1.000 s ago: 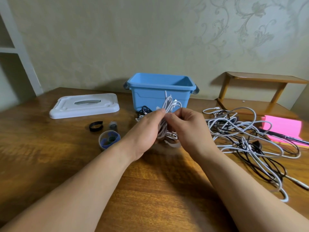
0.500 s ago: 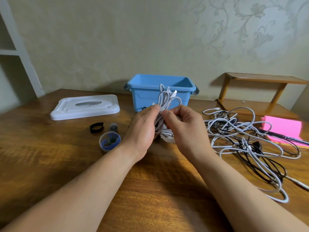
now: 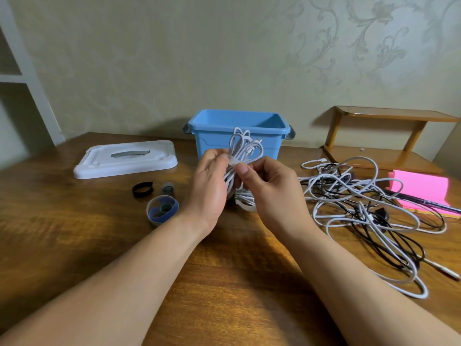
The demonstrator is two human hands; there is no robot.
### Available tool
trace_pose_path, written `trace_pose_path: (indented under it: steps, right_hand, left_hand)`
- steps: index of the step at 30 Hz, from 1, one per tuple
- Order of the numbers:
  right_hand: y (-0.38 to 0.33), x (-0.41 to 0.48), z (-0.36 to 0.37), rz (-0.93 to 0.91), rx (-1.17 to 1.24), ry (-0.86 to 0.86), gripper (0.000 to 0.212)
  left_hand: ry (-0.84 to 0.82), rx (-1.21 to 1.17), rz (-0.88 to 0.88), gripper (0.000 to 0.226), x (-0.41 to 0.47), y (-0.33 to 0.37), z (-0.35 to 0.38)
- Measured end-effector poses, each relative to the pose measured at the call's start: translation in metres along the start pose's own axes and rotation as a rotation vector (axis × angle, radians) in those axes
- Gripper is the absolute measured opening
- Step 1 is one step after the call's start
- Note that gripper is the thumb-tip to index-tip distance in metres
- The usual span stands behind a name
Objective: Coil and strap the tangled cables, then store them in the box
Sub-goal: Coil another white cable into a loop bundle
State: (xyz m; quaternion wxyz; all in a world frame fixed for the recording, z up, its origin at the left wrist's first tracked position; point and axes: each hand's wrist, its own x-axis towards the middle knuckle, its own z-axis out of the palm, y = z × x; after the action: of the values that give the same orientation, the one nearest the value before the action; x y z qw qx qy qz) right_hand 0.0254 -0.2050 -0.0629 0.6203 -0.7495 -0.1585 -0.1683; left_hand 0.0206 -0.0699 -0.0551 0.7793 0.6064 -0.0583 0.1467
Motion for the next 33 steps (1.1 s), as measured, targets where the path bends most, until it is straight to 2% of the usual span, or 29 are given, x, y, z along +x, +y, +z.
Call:
trace_pose_path:
  steps: [5, 8, 11, 14, 21, 24, 26, 28, 31, 33]
  right_hand:
    - [0.000, 0.002, 0.000, 0.082, 0.253, -0.149, 0.019]
    - [0.001, 0.006, -0.008, 0.133, 0.370, -0.309, 0.026]
    - [0.001, 0.008, -0.013, 0.157, 0.494, -0.459, 0.022]
    - [-0.001, 0.008, -0.015, 0.179, 0.558, -0.515, 0.020]
    - [-0.003, 0.008, -0.012, 0.173, 0.582, -0.373, 0.014]
    - [0.002, 0.008, -0.010, 0.143, 0.544, -0.298, 0.024]
    - [-0.001, 0.007, -0.009, 0.128, 0.553, -0.259, 0.024]
    - [-0.003, 0.006, -0.010, 0.139, 0.566, -0.201, 0.014]
    - [0.001, 0.009, -0.012, 0.165, 0.495, -0.130, 0.014]
    - [0.004, 0.010, -0.012, 0.202, 0.472, -0.124, 0.017]
  left_hand:
    - [-0.009, -0.002, -0.002, 0.028, -0.001, 0.006, 0.000]
    - [-0.032, 0.044, -0.015, 0.030, -0.001, 0.007, -0.002]
    - [-0.079, 0.020, -0.048, 0.032, -0.001, 0.007, -0.002]
    - [-0.125, -0.014, -0.071, 0.033, -0.003, 0.008, -0.001]
    - [-0.166, -0.059, -0.124, 0.030, -0.001, 0.006, -0.001]
    - [-0.181, 0.000, -0.128, 0.030, -0.002, 0.004, 0.001]
    - [-0.168, 0.112, -0.049, 0.028, 0.000, 0.002, 0.001]
    - [-0.156, 0.263, 0.043, 0.024, 0.001, 0.000, -0.002]
    - [-0.205, 0.430, 0.150, 0.006, -0.004, 0.000, -0.005]
    - [-0.194, 0.629, 0.245, 0.019, -0.006, -0.003, -0.003]
